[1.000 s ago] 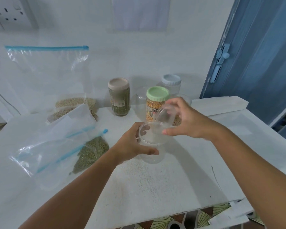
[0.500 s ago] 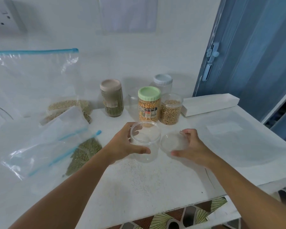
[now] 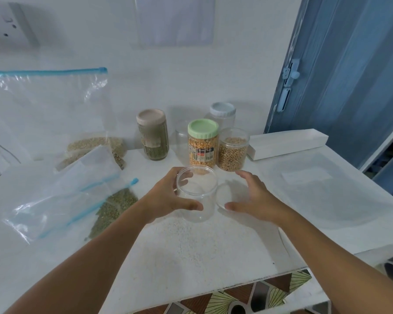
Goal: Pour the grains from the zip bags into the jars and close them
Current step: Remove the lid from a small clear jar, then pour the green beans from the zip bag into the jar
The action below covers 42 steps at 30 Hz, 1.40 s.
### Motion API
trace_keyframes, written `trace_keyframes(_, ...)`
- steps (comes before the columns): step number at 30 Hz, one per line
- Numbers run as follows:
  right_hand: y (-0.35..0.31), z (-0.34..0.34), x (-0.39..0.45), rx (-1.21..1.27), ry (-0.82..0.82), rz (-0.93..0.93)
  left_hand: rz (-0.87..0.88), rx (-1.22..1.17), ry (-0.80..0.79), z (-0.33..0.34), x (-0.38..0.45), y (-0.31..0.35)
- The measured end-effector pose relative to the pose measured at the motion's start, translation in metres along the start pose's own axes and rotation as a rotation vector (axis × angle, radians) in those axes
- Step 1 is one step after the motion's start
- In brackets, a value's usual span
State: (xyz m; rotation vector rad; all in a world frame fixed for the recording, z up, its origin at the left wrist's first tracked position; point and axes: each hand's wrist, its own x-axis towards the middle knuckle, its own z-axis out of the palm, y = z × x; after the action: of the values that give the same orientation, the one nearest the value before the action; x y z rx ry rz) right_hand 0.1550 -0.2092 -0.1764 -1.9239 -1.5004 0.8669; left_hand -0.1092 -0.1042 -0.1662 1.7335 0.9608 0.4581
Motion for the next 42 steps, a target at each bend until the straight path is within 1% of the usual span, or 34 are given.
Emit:
trace_keyframes(2,-0.014,0.0,0.0,0.19,-0.047,-0.119,0.002,0.001,-0.006,0.0,0.0,0.002)
trace_keyframes(4,-0.031,0.001,0.0,0.343,-0.154,-0.157,0.001,-0.001,-0.027,-0.001,-0.001,0.003)
trace_keyframes(5,-0.039,0.002,0.001,0.381,-0.2,-0.161,-0.003,-0.002,-0.045,-0.002,-0.002,0.004)
trace_keyframes(7,-0.05,0.004,0.004,0.381,-0.236,-0.18,-0.009,0.006,-0.078,-0.005,-0.003,0.004)
trace_keyframes(13,-0.052,0.005,0.007,0.28,-0.188,-0.205,-0.016,0.032,-0.071,-0.003,-0.01,0.009)
trace_keyframes(16,-0.055,-0.002,0.008,0.22,-0.229,-0.202,-0.03,0.148,-0.049,-0.009,-0.021,0.003)
trace_keyframes(18,-0.063,-0.007,0.008,0.198,-0.246,-0.195,-0.017,0.283,0.017,-0.023,-0.037,-0.002)
trace_keyframes(19,-0.07,-0.009,0.009,0.215,-0.223,-0.196,0.002,0.351,0.066,-0.032,-0.047,-0.003)
trace_keyframes(21,-0.086,-0.012,0.01,0.229,-0.122,-0.234,0.068,0.475,0.197,-0.053,-0.068,-0.001)
trace_keyframes(23,-0.107,-0.009,0.014,0.119,-0.013,-0.312,0.135,0.587,0.339,-0.074,-0.089,0.0)
trace_keyframes(25,-0.13,0.001,0.019,-0.04,0.01,-0.43,0.204,0.756,0.452,-0.096,-0.108,-0.004)
trace_keyframes(26,-0.142,0.008,0.02,-0.112,-0.016,-0.481,0.221,0.823,0.483,-0.107,-0.117,-0.009)
trace_keyframes(28,-0.165,0.026,0.023,-0.239,-0.102,-0.532,0.179,0.903,0.504,-0.127,-0.134,-0.018)
trace_keyframes(31,-0.195,0.06,0.029,-0.366,-0.234,-0.524,0.044,0.978,0.544,-0.149,-0.158,-0.033)
trace_keyframes(33,-0.209,0.085,0.036,-0.427,-0.31,-0.487,-0.01,1.034,0.663,-0.157,-0.171,-0.043)
trace_keyframes(35,-0.219,0.109,0.045,-0.441,-0.328,-0.462,-0.054,1.016,0.811,-0.165,-0.182,-0.053)
trace_keyframes(37,-0.227,0.125,0.054,-0.332,-0.301,-0.417,-0.126,0.933,0.908,-0.177,-0.189,-0.063)
trace_keyframes(38,-0.231,0.13,0.057,-0.244,-0.295,-0.378,-0.177,0.887,0.893,-0.185,-0.191,-0.068)
trace_keyframes(40,-0.238,0.141,0.06,-0.117,-0.279,-0.312,-0.246,0.747,0.79,-0.197,-0.194,-0.074)
trace_keyframes(42,-0.242,0.151,0.061,-0.001,-0.212,-0.279,-0.232,0.596,0.735,-0.2,-0.196,-0.075)
